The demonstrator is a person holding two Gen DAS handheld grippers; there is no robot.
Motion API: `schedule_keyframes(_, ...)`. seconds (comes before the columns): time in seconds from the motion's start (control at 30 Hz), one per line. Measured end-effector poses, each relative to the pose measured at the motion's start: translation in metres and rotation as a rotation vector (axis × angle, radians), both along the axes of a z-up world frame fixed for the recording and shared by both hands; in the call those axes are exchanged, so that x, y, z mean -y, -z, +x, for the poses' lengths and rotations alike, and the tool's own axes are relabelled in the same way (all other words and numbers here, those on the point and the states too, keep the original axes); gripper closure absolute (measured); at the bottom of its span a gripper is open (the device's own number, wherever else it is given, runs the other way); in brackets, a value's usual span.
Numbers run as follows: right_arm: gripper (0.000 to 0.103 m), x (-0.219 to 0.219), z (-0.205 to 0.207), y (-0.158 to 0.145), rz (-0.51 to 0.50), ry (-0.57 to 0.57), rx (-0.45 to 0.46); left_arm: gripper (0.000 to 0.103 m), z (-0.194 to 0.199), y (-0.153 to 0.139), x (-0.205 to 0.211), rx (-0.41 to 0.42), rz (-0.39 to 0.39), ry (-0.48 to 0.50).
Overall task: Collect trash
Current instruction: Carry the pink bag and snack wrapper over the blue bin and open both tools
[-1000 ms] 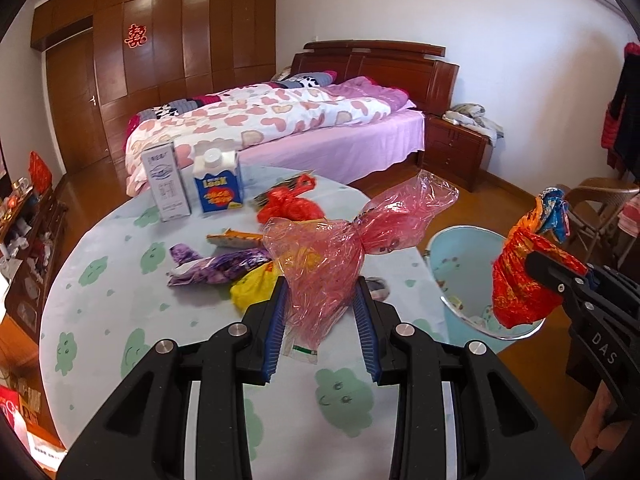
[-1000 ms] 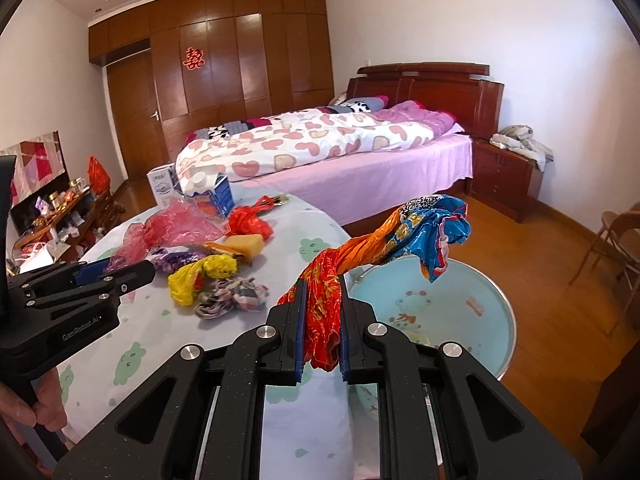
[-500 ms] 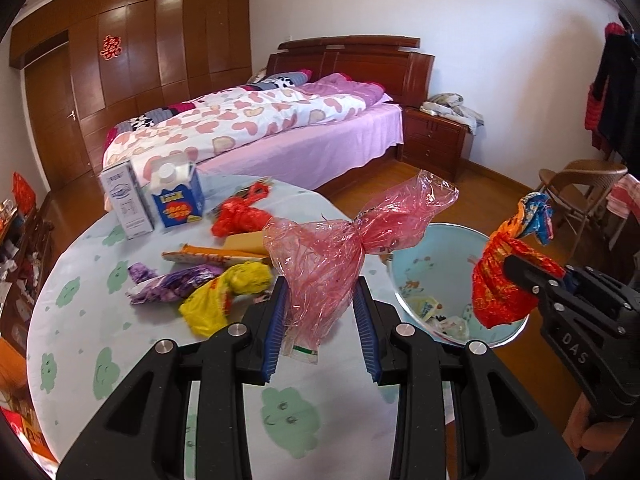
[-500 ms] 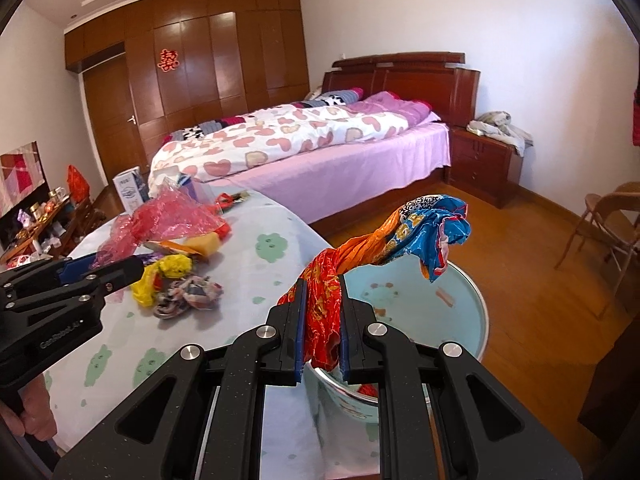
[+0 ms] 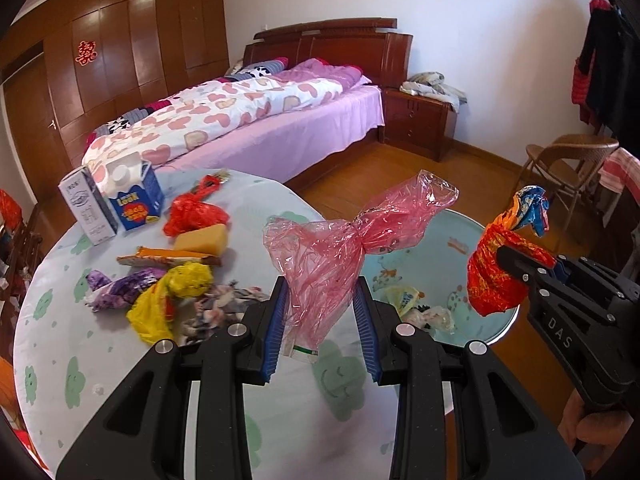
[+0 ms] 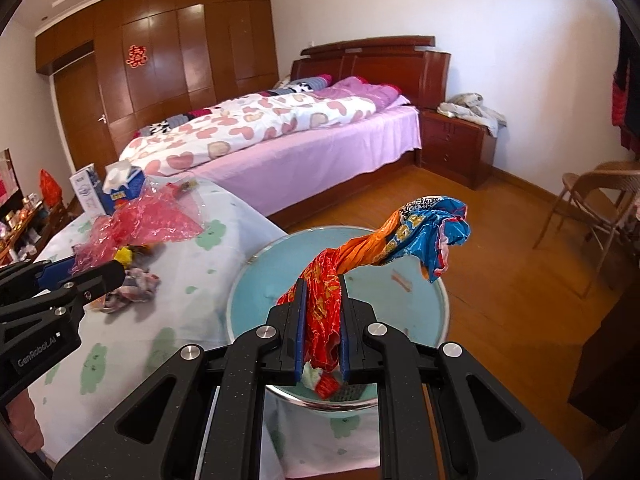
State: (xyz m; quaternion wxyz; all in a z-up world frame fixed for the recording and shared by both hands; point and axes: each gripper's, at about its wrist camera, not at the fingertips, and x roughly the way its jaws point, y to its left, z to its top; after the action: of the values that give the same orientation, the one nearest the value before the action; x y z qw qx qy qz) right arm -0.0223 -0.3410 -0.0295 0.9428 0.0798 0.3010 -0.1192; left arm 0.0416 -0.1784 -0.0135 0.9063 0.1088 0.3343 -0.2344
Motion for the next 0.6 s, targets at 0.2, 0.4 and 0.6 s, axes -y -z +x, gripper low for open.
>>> schedule_keyframes(0.2,0.089,0.013,0.003,0.011,0.008,0.018,-0.025,0.070,0.007,0.011,0.016,-0.033,0.011,0.013)
schedule_keyframes(0.4,0.089,0.019,0.011,0.024,0.019,0.019,-0.063,0.070,0.010,0.021,0.033,-0.062,0.024,0.027)
schedule_keyframes(0.6,0.089,0.024,0.018,0.039,0.042,-0.004,-0.105,0.070,0.015,0.032,0.039,-0.094,0.037,0.024)
